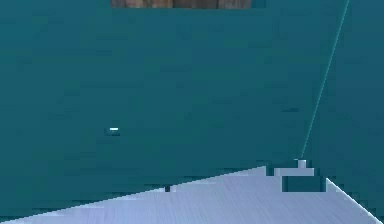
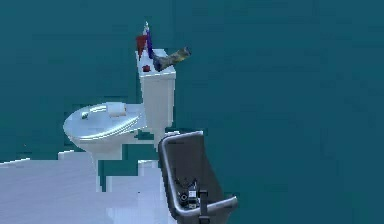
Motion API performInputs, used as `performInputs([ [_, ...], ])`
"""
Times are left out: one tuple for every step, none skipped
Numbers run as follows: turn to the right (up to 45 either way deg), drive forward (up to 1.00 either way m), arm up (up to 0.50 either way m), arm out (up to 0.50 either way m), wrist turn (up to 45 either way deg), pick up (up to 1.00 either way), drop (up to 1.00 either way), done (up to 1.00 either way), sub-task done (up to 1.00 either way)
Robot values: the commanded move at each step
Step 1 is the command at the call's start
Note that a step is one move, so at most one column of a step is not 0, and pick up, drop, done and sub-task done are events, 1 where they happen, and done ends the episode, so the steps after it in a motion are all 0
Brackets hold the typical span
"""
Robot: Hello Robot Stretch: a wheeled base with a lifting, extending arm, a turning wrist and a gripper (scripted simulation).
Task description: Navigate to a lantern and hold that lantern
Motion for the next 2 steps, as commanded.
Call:
performInputs([
  [0.0, 0.00, 0.00, 0.00, 15.0, 0.00, 0.00, 0.00, 0.00],
  [0.0, 0.00, 0.00, 0.02, 0.0, 0.00, 0.00, 0.00, 0.00],
])
